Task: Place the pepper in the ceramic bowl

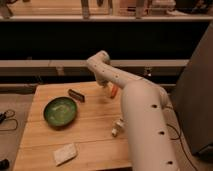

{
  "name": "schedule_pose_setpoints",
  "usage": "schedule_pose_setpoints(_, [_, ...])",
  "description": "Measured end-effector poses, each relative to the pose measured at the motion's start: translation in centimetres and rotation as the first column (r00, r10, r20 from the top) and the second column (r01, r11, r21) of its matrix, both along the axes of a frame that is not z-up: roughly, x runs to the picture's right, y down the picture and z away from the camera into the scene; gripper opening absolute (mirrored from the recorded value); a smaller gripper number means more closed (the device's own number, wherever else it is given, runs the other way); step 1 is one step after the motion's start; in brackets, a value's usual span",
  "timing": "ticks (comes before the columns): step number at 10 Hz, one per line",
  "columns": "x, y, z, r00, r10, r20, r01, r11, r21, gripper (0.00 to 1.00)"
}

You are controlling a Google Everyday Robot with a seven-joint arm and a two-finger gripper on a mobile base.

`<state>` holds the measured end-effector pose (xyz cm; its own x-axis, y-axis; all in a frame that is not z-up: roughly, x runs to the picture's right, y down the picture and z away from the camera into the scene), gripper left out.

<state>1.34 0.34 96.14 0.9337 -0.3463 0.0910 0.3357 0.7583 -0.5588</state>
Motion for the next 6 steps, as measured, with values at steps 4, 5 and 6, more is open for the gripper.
schedule_pose_setpoints(4, [1.4, 0.4, -0.6, 1.000, 0.004, 0.016, -0.004, 1.0000, 0.002, 0.80])
schedule_pose_setpoints(5, [2.6, 0.4, -1.0, 1.000, 0.008, 0.016, -0.008, 1.0000, 0.004, 0.80])
schedule_pose_setpoints(6, [3.1, 0.5, -1.3, 1.000, 0.010, 0.022, -0.010, 0.9999, 0.006, 0.80])
